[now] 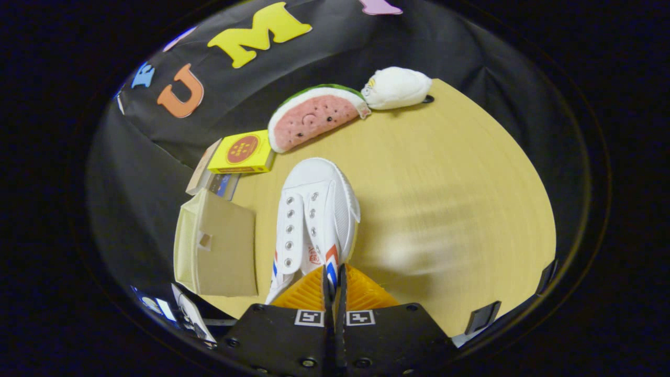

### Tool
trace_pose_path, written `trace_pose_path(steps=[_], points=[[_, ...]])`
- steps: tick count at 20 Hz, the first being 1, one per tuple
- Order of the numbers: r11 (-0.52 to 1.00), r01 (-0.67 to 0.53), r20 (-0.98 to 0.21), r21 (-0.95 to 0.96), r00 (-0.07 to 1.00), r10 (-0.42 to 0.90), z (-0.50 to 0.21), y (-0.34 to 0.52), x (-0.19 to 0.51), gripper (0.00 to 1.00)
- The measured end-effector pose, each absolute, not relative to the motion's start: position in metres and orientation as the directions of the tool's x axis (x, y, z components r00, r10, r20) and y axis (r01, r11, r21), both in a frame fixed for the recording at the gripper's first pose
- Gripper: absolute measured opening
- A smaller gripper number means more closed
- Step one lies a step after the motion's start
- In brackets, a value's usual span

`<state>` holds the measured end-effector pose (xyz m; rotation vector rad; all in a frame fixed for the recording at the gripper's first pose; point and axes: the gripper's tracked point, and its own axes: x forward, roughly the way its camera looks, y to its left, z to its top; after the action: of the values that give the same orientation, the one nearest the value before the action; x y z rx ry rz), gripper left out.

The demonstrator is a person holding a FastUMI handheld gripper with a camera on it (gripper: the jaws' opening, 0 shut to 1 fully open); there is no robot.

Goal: Open the storage box then place both shoes into the box .Put the left shoe in first, then the right shoe, with the right side of both shoes facing outward in a uniform manner.

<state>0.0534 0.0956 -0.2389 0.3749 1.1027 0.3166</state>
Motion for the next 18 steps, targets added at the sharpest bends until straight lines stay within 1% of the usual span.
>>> trace_pose_path(steps=[5, 10, 15, 18], points=[[0.893, -0.110, -0.780, 0.437, 0.449, 0.437, -0.183, 0.177, 0.049, 0.01], [0.897, -0.120, -0.771, 0.426, 0.469, 0.430, -0.156, 0.259, 0.039, 0.01], [0.908, -0.137, -0.766, 0.395, 0.496, 0.408, -0.149, 0.325, 0.041, 0.01], [0.922, -0.147, -0.774, 0.359, 0.506, 0.382, -0.158, 0.354, 0.043, 0.01]])
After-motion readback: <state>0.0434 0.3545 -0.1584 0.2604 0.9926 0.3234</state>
